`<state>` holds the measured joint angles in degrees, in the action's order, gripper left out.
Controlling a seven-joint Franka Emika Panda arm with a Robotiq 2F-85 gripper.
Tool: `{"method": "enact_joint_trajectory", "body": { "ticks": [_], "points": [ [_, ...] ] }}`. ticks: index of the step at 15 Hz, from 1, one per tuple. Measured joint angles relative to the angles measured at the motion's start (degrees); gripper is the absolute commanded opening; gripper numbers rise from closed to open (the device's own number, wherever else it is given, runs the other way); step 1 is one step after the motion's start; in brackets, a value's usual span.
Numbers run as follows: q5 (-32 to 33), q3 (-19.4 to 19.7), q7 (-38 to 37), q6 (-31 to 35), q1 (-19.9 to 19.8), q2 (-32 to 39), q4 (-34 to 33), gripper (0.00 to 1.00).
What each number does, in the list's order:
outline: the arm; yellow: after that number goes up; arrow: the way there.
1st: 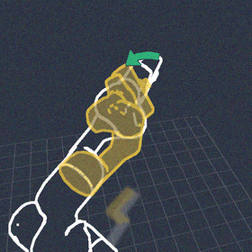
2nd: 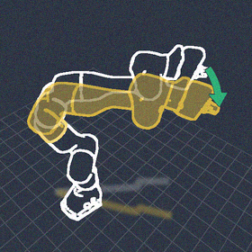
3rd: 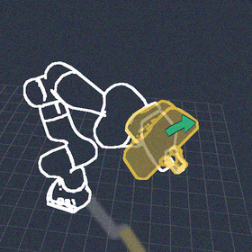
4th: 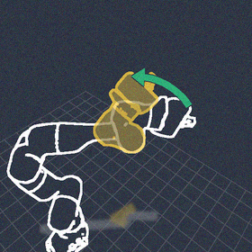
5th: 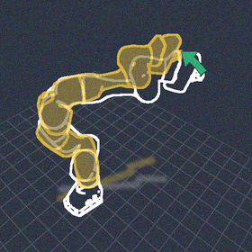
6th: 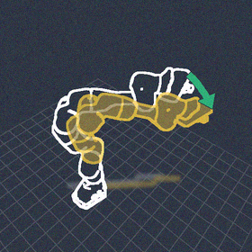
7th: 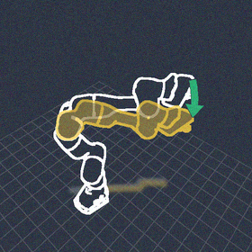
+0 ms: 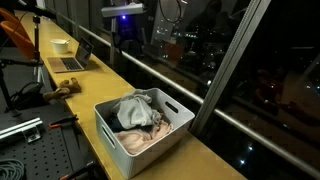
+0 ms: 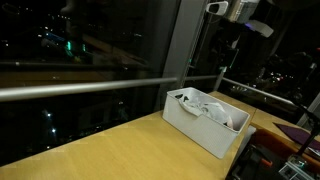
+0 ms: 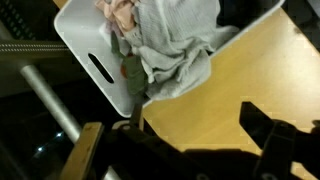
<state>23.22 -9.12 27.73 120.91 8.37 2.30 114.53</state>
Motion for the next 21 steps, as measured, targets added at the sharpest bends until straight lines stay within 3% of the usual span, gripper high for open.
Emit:
{"method": "enact_joint_trajectory", "body": {
  "ticks": [5,12,16,21],
  "points": [
    [-10.7,-3.6,-9.3,7.9,4.1,4.7,0.6,1.0],
    [-26.3,-9.0,-20.1,15.8,8.8,17.3,-2.5,1.0],
    [-27.6,-10.4,-28.3,17.2,14.5,25.5,-7.9,1.0],
    [-25.1,-8.7,-33.8,16.0,19.3,32.3,-13.2,1.0]
  ]
}}
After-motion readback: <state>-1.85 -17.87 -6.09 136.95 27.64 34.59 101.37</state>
